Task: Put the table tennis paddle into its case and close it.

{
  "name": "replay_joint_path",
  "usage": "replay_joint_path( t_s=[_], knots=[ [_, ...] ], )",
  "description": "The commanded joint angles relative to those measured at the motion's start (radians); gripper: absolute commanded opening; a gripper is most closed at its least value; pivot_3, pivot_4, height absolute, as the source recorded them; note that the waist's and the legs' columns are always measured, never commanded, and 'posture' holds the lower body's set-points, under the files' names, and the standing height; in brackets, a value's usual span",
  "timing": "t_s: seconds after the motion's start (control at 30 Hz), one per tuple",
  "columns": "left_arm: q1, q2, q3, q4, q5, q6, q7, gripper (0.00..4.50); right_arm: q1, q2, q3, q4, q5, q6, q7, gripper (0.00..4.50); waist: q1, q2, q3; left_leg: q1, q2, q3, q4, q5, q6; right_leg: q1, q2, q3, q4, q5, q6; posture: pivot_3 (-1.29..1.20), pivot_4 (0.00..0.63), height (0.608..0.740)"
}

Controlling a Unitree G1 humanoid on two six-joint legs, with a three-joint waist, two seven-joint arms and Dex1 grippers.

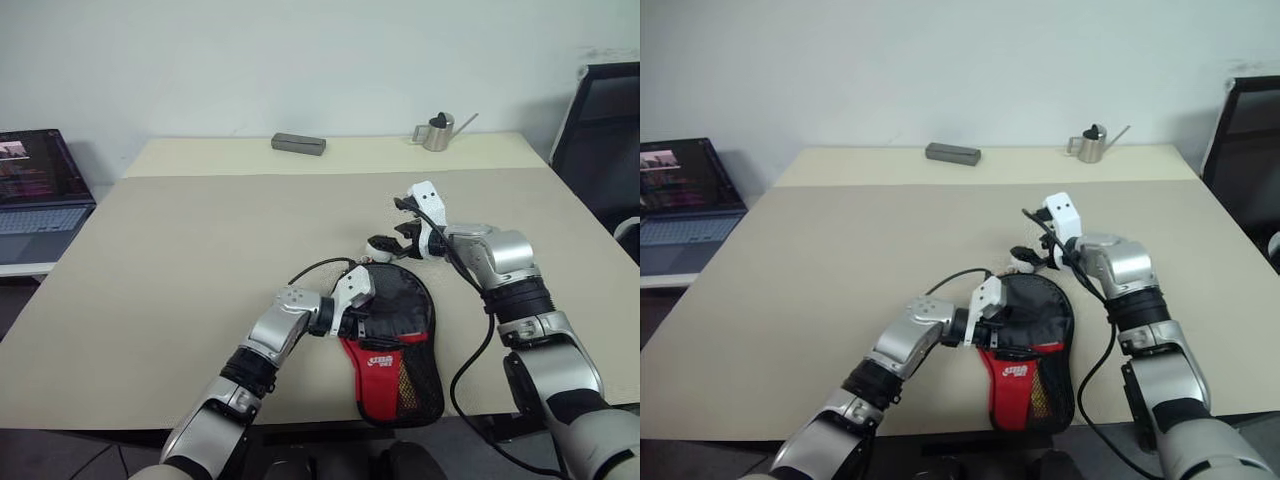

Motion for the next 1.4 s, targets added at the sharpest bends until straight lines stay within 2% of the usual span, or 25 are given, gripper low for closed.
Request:
replay_joint_path(
  t_s=[0.03, 0.43, 0.53, 0.73, 0.87, 1.0, 1.4],
  knots=[
    [0.039, 0.015, -0.039, 0.050, 0.034, 0.056, -0.003, 4.25, -0.061, 0.031, 0.006, 0.096, -0.050, -0.099, -0.011, 4.50, 0.000, 0.000, 0.000, 0.001, 0.000, 0.000, 0.000, 0.000, 0.000, 0.001, 0.000, 0.000, 0.000, 0.000, 0.000, 0.00, 0.150, 0.740],
    [0.051, 0.016, -0.049, 0.028, 0.040, 0.063, -0.001, 4.25, -0.161, 0.102, -0.002, 0.421, -0.159, -0.262, -0.023, 4.50, -0.001, 0.000, 0.000, 0.002, 0.000, 0.000, -0.002, 0.000, 0.000, 0.001, 0.000, 0.001, 0.000, 0.000, 0.000, 0.00, 0.150, 0.740],
    [0.057, 0.017, -0.048, 0.027, 0.041, 0.062, 0.003, 4.29, -0.168, 0.102, -0.002, 0.444, -0.175, -0.281, -0.025, 3.90, -0.002, 0.000, 0.000, 0.002, 0.000, 0.001, -0.002, 0.000, 0.000, 0.001, 0.000, 0.001, 0.000, 0.000, 0.000, 0.00, 0.150, 0.740],
    [0.058, 0.015, -0.040, 0.038, 0.040, 0.059, 0.013, 4.29, -0.161, 0.104, -0.016, 0.436, -0.178, -0.273, -0.016, 1.86, -0.001, 0.000, 0.000, 0.002, 0.000, 0.000, -0.002, 0.000, 0.000, 0.001, 0.000, 0.001, 0.000, 0.000, 0.000, 0.00, 0.150, 0.740],
    [0.069, 0.015, -0.039, 0.040, 0.034, 0.067, 0.012, 4.29, -0.151, 0.106, -0.024, 0.412, -0.176, -0.260, -0.018, 0.94, -0.002, 0.000, 0.000, 0.002, 0.000, 0.000, -0.002, 0.000, 0.000, 0.001, 0.000, 0.001, 0.000, 0.000, 0.000, 0.00, 0.150, 0.740],
    [0.086, 0.015, -0.039, 0.037, 0.031, 0.075, 0.016, 4.29, -0.141, 0.094, -0.025, 0.379, -0.177, -0.248, -0.013, 0.63, -0.002, 0.000, 0.000, 0.002, 0.000, 0.000, -0.002, 0.000, 0.000, 0.001, 0.000, 0.001, 0.000, 0.000, 0.000, 0.00, 0.150, 0.740],
    [0.089, 0.000, -0.046, 0.059, 0.028, 0.077, 0.016, 4.29, -0.046, -0.027, -0.019, 0.252, -0.201, -0.188, 0.012, 0.62, 0.002, 0.001, -0.001, 0.003, -0.001, 0.000, -0.002, 0.000, 0.000, 0.003, 0.000, 0.000, -0.001, 0.000, 0.000, 0.00, 0.150, 0.740]
  ],
)
